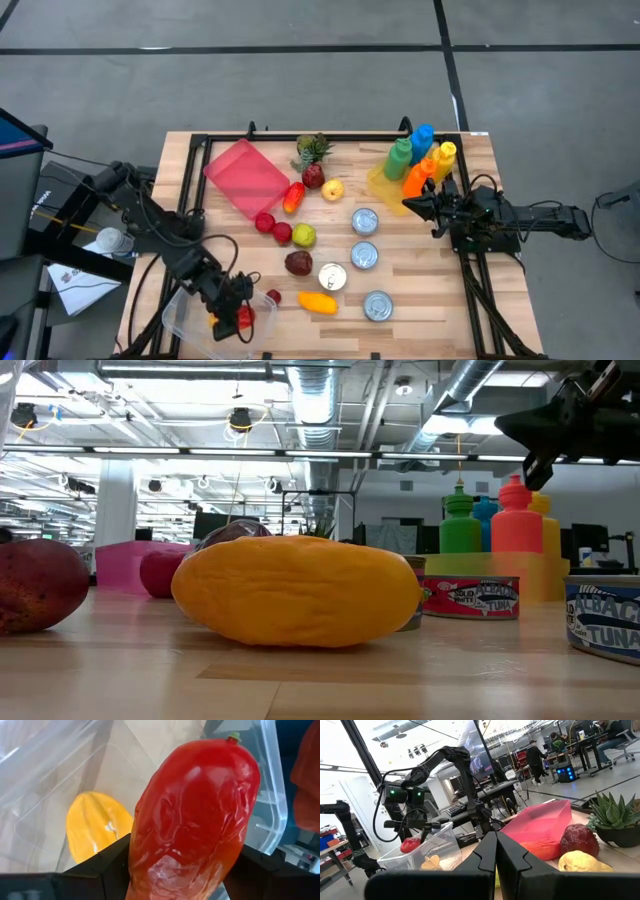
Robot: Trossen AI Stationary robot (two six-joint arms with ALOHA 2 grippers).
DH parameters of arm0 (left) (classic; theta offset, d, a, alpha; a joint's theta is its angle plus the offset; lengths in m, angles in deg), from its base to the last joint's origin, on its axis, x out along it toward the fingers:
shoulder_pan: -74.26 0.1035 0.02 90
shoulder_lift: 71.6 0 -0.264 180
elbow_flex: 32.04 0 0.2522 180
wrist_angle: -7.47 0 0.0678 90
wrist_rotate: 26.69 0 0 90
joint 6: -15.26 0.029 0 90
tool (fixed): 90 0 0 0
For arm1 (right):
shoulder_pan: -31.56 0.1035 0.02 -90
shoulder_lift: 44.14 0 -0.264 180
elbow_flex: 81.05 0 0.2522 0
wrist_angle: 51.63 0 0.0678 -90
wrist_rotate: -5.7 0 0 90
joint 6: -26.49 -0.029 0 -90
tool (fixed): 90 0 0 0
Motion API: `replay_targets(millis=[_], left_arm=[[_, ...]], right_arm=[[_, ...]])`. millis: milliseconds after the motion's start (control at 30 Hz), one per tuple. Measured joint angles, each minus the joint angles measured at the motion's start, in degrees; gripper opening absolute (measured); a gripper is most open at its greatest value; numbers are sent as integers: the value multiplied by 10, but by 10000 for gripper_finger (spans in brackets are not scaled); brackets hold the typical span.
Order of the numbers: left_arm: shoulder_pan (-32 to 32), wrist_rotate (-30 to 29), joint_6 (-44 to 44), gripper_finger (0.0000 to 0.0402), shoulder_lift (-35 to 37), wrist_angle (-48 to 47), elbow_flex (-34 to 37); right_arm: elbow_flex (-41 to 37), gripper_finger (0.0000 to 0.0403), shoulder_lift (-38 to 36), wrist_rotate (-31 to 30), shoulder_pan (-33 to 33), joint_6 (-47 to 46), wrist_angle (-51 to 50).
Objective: Pick & Place Food Item
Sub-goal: Put the bottom red mango into the transparent bin, then put the bottom dark red apple into the transparent bin
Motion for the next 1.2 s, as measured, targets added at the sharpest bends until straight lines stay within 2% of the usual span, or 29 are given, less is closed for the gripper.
replay_targets(millis=[400, 600, 833, 1033, 1200], left_arm=[[0, -2, 2, 251, -13, 27, 0], [0, 1, -3, 303, -13, 49, 0], [7, 52, -1, 354, -8, 44, 0], [43, 57, -1, 351, 56, 44, 0], [99, -5, 3, 338, 139, 44, 0]], right_arm=[[0, 0, 0, 0, 0, 0, 0], [0, 0, 0, 0, 0, 0, 0], [0, 0, 0, 0, 0, 0, 0], [0, 0, 0, 0, 0, 0, 0], [0, 0, 0, 0, 0, 0, 0]])
